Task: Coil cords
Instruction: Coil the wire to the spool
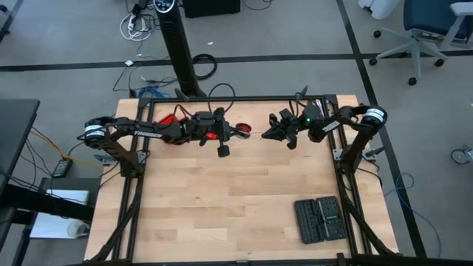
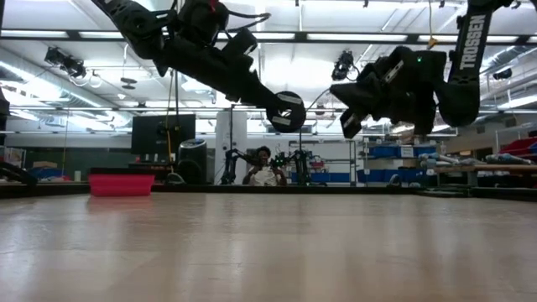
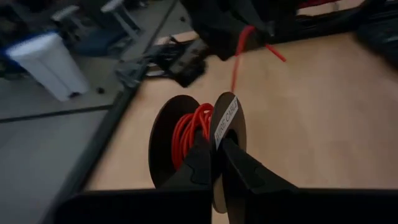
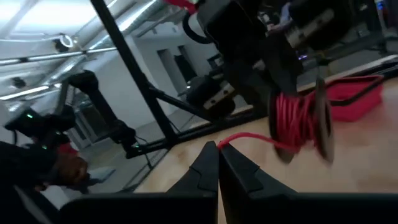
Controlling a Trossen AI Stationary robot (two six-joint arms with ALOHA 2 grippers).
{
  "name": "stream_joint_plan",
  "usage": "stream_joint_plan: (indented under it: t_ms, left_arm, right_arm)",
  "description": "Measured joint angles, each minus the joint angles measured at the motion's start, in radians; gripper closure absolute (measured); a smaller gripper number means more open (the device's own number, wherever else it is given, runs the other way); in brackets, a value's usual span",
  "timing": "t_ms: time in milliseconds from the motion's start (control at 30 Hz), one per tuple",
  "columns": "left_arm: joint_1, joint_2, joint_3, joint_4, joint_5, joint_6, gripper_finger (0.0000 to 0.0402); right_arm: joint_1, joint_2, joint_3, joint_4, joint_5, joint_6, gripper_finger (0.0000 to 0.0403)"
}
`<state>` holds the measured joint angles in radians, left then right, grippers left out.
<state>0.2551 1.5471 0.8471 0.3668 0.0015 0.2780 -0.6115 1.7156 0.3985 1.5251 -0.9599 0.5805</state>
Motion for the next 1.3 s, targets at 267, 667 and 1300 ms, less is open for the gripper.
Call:
stream_joint_plan:
  t_ms: [267, 667, 1300]
  left_arm:
    - [-0.068, 0.007, 0.000, -0.041, 0.021, -0.050, 0.0389]
    - [-0.114, 0.035, 0.000, -0.015, 0.113, -0.053, 0.0389]
    - [-0.112, 0.153, 0.030, 0.245, 0.437, -0.069, 0.0390]
  right_arm:
    - [0.091, -0.011, 0.050, -0.092, 0.023, 0.050, 0.0403]
    - [0.153, -0.011, 0.144, -0.178, 0.042, 0.055, 0.0403]
    - [0.184, -0.010, 0.243, -0.434, -0.028, -0.193, 0.0403]
